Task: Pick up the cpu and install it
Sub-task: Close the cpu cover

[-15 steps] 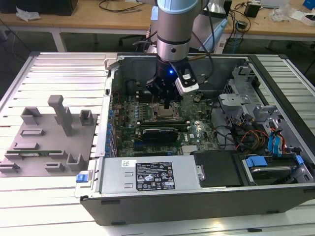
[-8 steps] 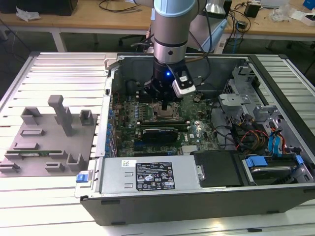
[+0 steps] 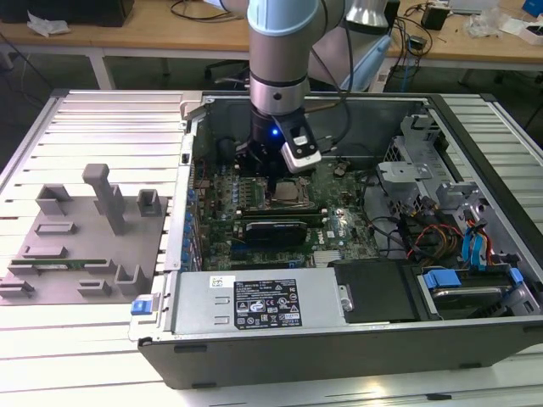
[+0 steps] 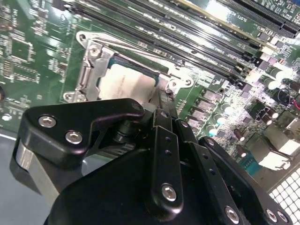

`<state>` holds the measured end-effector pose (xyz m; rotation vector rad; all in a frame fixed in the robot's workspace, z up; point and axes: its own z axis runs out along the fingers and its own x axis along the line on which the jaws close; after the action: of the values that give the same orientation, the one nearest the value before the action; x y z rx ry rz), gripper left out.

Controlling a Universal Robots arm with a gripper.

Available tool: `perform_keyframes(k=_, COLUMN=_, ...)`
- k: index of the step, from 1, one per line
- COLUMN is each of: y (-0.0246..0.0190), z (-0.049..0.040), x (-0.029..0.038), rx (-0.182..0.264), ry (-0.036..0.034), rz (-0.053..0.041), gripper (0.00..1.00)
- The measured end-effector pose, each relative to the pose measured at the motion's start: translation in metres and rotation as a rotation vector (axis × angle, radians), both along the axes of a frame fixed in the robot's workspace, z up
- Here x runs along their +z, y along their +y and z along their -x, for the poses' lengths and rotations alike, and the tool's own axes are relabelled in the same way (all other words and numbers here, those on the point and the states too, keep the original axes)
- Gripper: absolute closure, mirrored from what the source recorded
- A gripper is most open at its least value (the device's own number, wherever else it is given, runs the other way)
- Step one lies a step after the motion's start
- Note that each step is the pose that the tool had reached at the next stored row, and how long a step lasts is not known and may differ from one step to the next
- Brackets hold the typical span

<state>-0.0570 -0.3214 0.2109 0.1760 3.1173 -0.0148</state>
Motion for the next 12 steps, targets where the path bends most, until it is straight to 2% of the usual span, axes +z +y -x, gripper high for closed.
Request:
perform_keyframes(k=3, y=0.0, z=0.0037, x=-0.0047, rx=0.0, ry=-0.0001, rz=-0.0001, gripper=0.89)
perform_keyframes(k=6, y=-0.0001, z=0.0059, x=-0.0068, rx=0.0, ry=0.0004, rz=0.0007, gripper=0.89)
perform_keyframes(k=12, y=0.0, z=0.0061, x=-0.0073, rx=0.0, ry=0.0, rz=0.0, gripper=0.89)
